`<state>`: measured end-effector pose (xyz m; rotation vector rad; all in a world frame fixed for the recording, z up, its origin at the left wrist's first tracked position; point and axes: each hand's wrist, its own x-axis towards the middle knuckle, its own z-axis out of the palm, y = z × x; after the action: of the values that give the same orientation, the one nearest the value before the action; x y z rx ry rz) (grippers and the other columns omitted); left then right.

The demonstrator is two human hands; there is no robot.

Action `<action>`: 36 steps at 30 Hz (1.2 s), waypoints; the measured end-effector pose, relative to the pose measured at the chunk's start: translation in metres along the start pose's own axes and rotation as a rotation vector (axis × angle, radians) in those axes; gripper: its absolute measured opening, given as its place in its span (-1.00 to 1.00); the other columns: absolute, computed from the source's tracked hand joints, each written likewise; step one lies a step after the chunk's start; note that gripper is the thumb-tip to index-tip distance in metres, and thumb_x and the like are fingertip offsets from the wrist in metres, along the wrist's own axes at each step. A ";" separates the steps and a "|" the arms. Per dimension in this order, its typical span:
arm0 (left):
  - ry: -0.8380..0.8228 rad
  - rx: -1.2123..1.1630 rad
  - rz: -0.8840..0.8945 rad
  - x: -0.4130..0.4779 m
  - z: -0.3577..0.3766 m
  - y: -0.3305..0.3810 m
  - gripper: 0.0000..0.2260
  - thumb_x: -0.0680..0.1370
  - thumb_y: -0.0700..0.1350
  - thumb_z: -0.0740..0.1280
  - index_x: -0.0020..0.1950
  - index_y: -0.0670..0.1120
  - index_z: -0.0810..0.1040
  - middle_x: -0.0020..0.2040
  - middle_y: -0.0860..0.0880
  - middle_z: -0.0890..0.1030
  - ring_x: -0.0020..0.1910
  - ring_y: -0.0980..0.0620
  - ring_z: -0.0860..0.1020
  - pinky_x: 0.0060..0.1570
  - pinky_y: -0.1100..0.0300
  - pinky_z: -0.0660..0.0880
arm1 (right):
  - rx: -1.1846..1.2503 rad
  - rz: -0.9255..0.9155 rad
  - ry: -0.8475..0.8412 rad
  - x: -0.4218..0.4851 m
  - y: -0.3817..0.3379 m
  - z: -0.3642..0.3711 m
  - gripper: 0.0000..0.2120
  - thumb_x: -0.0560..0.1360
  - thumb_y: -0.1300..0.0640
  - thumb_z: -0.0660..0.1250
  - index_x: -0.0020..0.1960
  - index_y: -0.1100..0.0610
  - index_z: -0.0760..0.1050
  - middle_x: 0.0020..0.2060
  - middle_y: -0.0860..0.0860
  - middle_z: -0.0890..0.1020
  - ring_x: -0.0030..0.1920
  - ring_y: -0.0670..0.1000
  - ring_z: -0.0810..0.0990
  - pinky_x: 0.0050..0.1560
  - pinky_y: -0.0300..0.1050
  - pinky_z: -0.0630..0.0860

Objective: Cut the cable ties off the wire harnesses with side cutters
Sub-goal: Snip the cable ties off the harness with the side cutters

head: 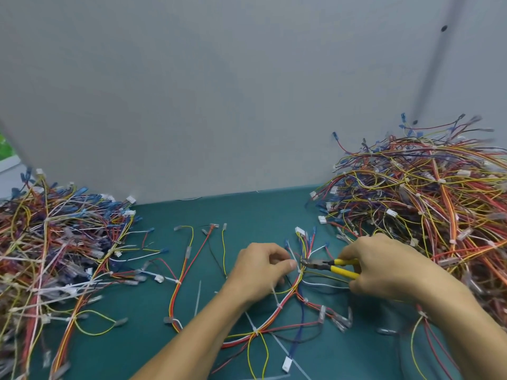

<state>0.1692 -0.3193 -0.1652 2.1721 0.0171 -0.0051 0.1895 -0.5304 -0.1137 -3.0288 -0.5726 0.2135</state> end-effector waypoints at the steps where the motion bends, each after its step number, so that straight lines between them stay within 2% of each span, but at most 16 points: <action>1: 0.017 -0.015 -0.003 0.000 0.002 0.000 -0.96 0.46 -0.06 0.44 -0.17 0.00 0.63 -0.37 0.07 0.63 -0.43 0.15 0.58 -0.39 0.35 0.44 | -0.010 -0.005 0.001 0.000 0.000 0.001 -0.54 0.33 -0.08 0.37 0.23 -0.18 0.50 -0.02 -0.03 0.54 0.02 0.06 0.55 -0.09 -0.14 0.48; 7: 0.074 -0.092 0.004 0.000 0.008 0.000 -0.88 0.40 0.03 0.49 -0.32 0.09 0.62 -0.40 0.09 0.63 -0.49 0.13 0.55 -0.39 0.38 0.43 | -0.047 -0.030 0.021 0.003 0.003 0.001 -0.57 0.31 -0.07 0.36 0.19 -0.17 0.51 -0.05 -0.03 0.55 0.01 0.07 0.56 -0.09 -0.15 0.50; 11: 0.090 -0.033 0.023 0.002 0.010 -0.002 -0.83 0.45 -0.04 0.43 -0.35 0.06 0.60 -0.36 -0.02 0.64 -0.51 0.14 0.56 -0.41 0.41 0.39 | -0.052 -0.030 0.018 0.002 0.004 0.002 -0.60 0.30 -0.04 0.35 0.15 -0.14 0.53 -0.09 -0.03 0.56 -0.03 0.08 0.57 -0.09 -0.14 0.53; 15: 0.092 -0.020 0.017 0.003 0.012 -0.004 -0.83 0.46 -0.04 0.40 -0.34 0.03 0.61 -0.35 -0.06 0.65 -0.52 0.15 0.55 -0.41 0.42 0.38 | -0.072 -0.053 0.020 0.003 0.001 0.004 -0.62 0.31 -0.03 0.34 0.13 -0.10 0.54 -0.13 -0.02 0.56 -0.05 0.10 0.57 -0.15 -0.15 0.51; 18: 0.085 -0.038 0.017 0.004 0.012 -0.006 -0.85 0.46 -0.03 0.40 -0.31 -0.01 0.63 -0.33 -0.06 0.67 -0.52 0.15 0.54 -0.39 0.40 0.40 | -0.099 -0.055 0.031 0.004 -0.002 0.005 -0.62 0.33 -0.03 0.34 0.15 -0.10 0.52 -0.17 -0.02 0.51 -0.04 0.11 0.57 -0.23 -0.18 0.40; 23: 0.079 -0.051 0.006 0.005 0.012 -0.009 -0.85 0.46 -0.02 0.40 -0.28 -0.02 0.64 -0.31 -0.07 0.68 -0.51 0.14 0.54 -0.40 0.37 0.41 | -0.103 -0.063 0.040 0.003 -0.003 0.005 -0.66 0.35 -0.04 0.33 0.12 -0.09 0.52 -0.18 -0.02 0.47 -0.09 0.12 0.52 -0.24 -0.19 0.33; 31: 0.065 -0.085 0.012 0.004 0.012 -0.010 -0.86 0.46 -0.02 0.40 -0.29 -0.01 0.65 -0.31 -0.10 0.67 -0.51 0.13 0.53 -0.37 0.33 0.41 | -0.142 -0.049 0.054 0.002 -0.007 0.006 -0.65 0.35 -0.05 0.34 0.15 -0.13 0.51 -0.24 -0.07 0.39 -0.15 0.09 0.44 -0.23 -0.18 0.33; 36: 0.063 -0.110 0.007 0.004 0.012 -0.011 -0.86 0.46 -0.03 0.40 -0.28 -0.03 0.65 -0.30 -0.10 0.66 -0.52 0.13 0.53 -0.35 0.32 0.42 | -0.163 -0.038 0.061 0.002 -0.008 0.005 -0.68 0.35 -0.03 0.33 0.10 -0.08 0.51 -0.23 -0.06 0.42 -0.10 0.11 0.53 -0.26 -0.16 0.35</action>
<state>0.1728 -0.3227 -0.1810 2.0617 0.0447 0.0663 0.1874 -0.5220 -0.1188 -3.1636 -0.6730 0.0754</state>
